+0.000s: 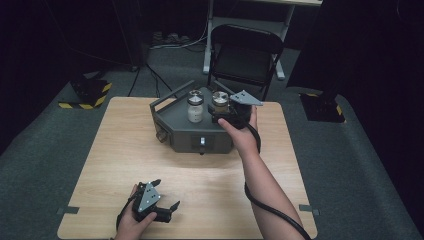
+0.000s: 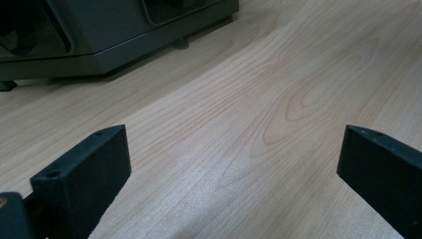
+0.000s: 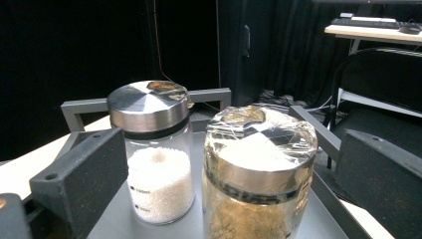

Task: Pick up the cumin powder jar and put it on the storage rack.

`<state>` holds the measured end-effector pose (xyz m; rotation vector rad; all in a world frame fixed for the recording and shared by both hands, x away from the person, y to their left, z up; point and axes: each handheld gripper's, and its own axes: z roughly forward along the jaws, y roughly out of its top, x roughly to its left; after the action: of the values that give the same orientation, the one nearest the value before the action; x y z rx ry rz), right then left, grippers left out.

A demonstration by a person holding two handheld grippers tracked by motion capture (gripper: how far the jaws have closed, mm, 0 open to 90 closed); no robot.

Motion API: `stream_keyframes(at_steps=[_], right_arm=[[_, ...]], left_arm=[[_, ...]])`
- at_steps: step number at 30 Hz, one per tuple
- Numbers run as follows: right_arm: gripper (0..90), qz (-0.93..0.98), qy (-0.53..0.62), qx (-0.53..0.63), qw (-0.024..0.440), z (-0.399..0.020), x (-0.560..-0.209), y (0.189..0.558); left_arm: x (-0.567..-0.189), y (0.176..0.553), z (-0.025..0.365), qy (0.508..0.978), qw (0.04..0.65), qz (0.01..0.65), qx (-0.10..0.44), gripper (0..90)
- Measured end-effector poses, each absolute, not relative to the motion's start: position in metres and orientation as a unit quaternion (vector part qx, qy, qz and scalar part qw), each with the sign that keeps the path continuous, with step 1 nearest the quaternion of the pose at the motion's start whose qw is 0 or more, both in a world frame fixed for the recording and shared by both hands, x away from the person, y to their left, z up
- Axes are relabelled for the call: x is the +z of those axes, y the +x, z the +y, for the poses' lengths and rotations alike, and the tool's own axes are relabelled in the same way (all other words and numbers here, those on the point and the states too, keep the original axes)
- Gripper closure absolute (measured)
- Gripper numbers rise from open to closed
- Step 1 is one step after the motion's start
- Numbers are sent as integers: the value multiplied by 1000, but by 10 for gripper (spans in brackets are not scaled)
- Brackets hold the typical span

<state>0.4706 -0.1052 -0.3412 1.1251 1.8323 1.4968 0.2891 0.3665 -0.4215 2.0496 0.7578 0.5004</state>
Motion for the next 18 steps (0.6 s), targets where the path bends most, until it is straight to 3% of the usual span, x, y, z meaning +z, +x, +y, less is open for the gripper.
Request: stream_keyframes(at_steps=[18], right_arm=[[3,672,405,562,262,-117,-339,442]], left_arm=[[-421,289,366,825,433,302,202,8]])
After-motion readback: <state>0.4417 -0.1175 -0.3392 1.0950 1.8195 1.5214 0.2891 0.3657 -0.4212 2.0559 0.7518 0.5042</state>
